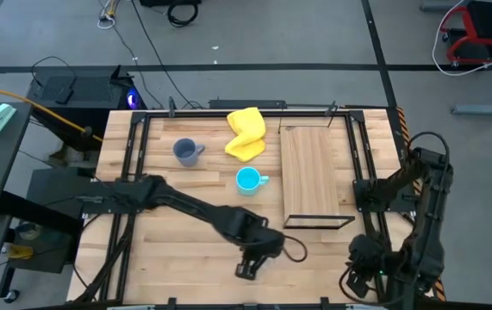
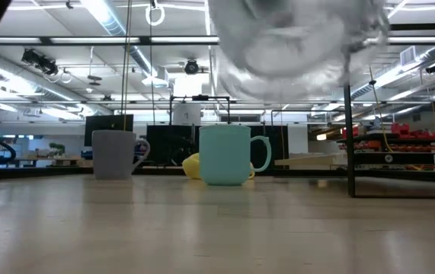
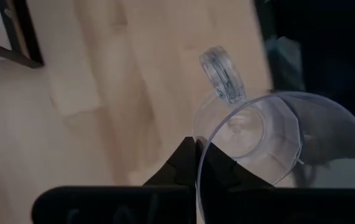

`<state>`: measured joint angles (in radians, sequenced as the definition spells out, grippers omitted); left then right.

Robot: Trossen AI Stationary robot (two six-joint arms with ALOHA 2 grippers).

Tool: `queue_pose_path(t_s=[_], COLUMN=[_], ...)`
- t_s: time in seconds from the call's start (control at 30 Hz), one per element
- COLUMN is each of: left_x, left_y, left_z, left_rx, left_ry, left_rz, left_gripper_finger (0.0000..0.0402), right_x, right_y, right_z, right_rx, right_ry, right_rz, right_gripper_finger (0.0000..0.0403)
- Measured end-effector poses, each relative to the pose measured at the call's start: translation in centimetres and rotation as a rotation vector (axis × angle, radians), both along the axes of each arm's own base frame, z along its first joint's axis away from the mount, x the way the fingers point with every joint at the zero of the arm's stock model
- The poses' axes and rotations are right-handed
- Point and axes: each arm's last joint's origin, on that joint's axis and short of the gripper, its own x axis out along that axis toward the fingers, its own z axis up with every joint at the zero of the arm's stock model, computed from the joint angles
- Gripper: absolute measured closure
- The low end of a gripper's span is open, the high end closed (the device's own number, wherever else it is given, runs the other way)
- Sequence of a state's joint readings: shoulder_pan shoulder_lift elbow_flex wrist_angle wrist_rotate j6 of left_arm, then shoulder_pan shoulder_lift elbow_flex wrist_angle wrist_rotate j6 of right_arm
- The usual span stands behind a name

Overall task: Stack small to large cups/mugs on shelf
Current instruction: Put the transparent mug on the shelf

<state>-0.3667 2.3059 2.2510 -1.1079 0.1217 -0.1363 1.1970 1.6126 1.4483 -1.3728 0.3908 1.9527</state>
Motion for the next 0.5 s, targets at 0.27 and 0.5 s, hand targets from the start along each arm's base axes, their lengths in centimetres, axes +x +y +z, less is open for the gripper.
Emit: queue_pose_path(t_s=[0.27, 0.5], left_x=[2.4, 2.8], left_y=[1.0, 1.0], left_z=[-3.7, -4.0], left_rx=[0.102, 0.169], left_ry=[0.019, -0.031], left_rz=[0.044, 0.08], left_gripper_finger=[0.0395, 0.0395], right_x=[0.5, 1.6], right_y=[1.0, 2.0], right_z=[-2.1, -4.3], right_rx=[-0.092, -0.155], right_ry=[0.027, 0.055], right_rz=[-0.023, -0.041], right_gripper_finger=[0.0314, 0.0314])
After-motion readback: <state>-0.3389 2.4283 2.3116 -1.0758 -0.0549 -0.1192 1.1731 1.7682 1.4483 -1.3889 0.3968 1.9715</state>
